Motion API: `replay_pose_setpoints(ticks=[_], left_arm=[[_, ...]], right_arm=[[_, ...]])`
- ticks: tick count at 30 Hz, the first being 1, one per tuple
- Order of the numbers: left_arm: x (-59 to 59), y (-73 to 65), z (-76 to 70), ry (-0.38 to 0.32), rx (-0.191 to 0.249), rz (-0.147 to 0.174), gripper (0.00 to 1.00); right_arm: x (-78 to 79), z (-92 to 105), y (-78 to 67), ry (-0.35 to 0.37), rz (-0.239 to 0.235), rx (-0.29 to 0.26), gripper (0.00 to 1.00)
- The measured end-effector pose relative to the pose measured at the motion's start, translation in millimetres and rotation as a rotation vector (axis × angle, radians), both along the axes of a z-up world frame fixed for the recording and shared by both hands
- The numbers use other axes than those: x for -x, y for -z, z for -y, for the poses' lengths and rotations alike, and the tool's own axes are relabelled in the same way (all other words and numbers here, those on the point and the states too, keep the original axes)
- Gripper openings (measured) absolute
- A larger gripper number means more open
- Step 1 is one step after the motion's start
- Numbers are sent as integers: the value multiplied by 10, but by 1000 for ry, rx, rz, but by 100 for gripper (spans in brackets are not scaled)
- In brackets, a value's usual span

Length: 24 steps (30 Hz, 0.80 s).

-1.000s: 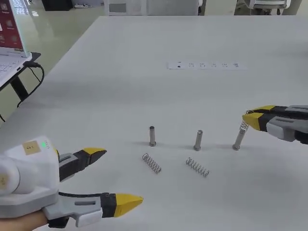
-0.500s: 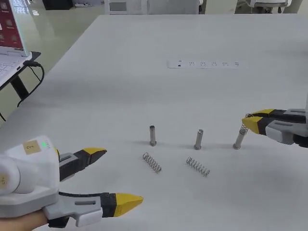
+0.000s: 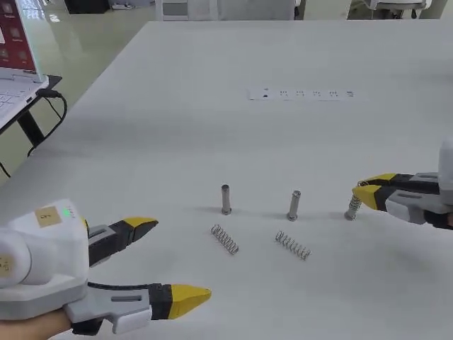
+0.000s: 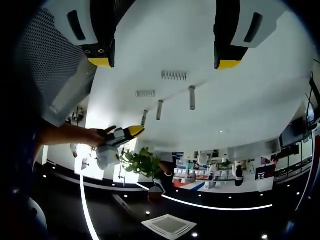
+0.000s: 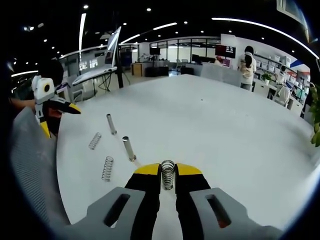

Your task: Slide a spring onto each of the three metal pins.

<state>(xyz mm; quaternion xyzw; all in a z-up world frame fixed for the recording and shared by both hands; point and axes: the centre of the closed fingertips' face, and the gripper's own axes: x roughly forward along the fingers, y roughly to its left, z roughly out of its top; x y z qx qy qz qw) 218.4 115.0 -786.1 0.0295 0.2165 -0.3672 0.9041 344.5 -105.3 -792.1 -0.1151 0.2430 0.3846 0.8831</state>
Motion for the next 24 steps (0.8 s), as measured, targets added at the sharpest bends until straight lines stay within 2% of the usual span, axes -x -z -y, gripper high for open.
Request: replay_pose_setpoints(ticks=[9, 12, 19, 24], left_arm=[[3, 4, -8, -2, -2, 2, 78], [5, 6, -6, -1, -3, 1, 78], [7, 5, -5, 0, -2, 0, 78], [7, 3, -8, -2, -1, 0, 78]], right_arm=[[16, 1, 155, -15, -14, 33, 8], [24, 2, 163, -18, -12, 38, 8], [29, 25, 174, -5, -46, 32, 8], [55, 44, 238, -7, -69, 59, 8]])
